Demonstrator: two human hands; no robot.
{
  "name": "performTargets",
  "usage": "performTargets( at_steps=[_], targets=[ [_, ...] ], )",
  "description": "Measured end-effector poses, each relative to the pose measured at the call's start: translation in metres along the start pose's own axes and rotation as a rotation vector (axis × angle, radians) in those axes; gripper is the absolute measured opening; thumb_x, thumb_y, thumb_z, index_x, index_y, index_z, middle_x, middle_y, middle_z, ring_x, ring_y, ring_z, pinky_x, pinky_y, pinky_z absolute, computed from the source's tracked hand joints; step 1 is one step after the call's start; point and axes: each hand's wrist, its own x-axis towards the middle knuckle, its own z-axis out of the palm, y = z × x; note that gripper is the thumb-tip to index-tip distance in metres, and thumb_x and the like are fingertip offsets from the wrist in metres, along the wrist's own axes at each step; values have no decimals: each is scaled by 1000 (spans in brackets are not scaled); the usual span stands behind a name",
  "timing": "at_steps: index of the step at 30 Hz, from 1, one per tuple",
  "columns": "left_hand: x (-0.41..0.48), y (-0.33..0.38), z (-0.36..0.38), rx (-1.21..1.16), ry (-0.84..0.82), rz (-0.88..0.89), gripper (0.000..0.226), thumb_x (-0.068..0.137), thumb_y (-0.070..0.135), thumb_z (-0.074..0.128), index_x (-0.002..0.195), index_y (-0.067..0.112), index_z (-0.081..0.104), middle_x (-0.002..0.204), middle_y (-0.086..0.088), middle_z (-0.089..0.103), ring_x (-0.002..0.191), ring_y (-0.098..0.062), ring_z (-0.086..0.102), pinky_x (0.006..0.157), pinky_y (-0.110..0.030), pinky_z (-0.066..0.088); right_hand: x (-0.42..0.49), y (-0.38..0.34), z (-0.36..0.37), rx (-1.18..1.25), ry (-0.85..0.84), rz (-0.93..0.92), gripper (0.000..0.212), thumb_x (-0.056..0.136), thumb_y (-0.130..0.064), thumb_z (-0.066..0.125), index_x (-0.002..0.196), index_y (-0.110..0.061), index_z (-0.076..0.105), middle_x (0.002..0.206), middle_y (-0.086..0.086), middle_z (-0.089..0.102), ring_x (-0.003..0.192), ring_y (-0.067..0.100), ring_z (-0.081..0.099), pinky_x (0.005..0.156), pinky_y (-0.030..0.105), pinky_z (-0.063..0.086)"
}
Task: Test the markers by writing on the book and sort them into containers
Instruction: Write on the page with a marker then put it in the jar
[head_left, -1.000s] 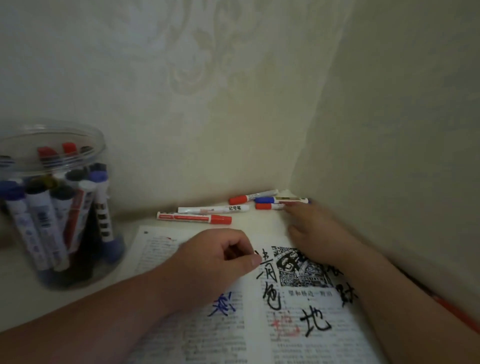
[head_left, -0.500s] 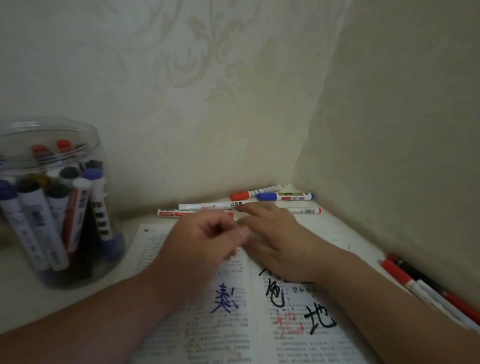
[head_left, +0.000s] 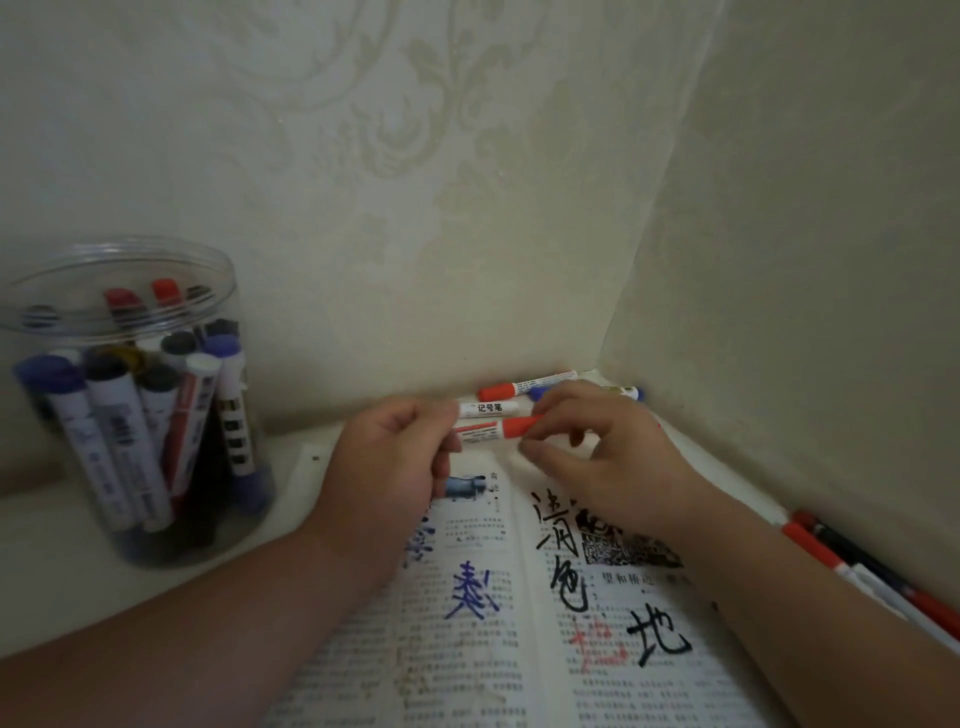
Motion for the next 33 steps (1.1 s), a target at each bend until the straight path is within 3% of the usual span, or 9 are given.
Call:
performTargets(
  at_steps=[4,9,13,16,18,23,28,30,33],
  targets=[
    [-10,3,3,236,-87,61,38,95,28,63,61,11,70,56,-3,66,53,-15,59,61,-31,50,-6,-8,-13,343,110,219,20,86,-9,76,82,-27,82,76,4,72,65,14,59,65,31,47],
    [-15,6,4,244,-106,103,37,92,44,61,73,16,77,69,0,75,69,-14,72,72,-31,57,-9,-14,-15,665,232,309,12,84,-8,76,91,-15,82,93,18,76,87,43,70,76,42,56],
    [-13,7,4,132,-133,99,32,85,53,53,93,30,75,88,9,76,83,-11,72,74,-28,57,-13,-27,-10,650,-66,248,10,80,-15,79,90,-14,80,91,14,76,79,24,67,79,36,56],
    [-13,5,3,116,-213,111,23,94,42,53,96,28,72,96,2,75,88,-21,73,85,-46,59,-20,-31,-4,545,-371,218,14,83,-25,78,92,-15,80,98,18,74,92,41,68,92,57,54],
    [-14,5,5,107,-249,126,20,97,35,53,98,20,67,96,-1,75,88,-25,73,86,-52,58,-20,-32,-2,467,-332,248,22,78,-42,78,78,-20,77,91,18,73,86,45,66,85,65,51],
    [-18,3,5,197,-308,250,11,100,35,47,97,35,57,84,1,71,80,-17,71,76,-33,57,-19,-39,-3,209,96,235,59,75,-64,71,72,-6,61,64,16,62,52,24,49,53,38,46],
    [-24,0,7,438,-510,294,14,99,46,40,102,57,48,79,17,62,68,-2,57,70,-27,50,-15,-39,4,562,89,209,31,87,-39,73,97,-11,65,67,35,53,52,44,45,49,53,43],
    [-24,3,7,416,-521,297,22,102,36,42,114,53,50,74,30,59,67,9,53,67,-12,41,-16,-42,4,508,133,163,23,91,-28,71,94,-6,71,62,25,48,52,29,37,48,37,37],
    [-26,9,8,393,-521,320,30,102,33,45,130,40,53,68,30,56,64,15,51,61,-7,38,-17,-45,2,529,201,147,24,89,-26,69,89,-2,73,56,14,43,52,11,35,49,22,31]
  ],
)
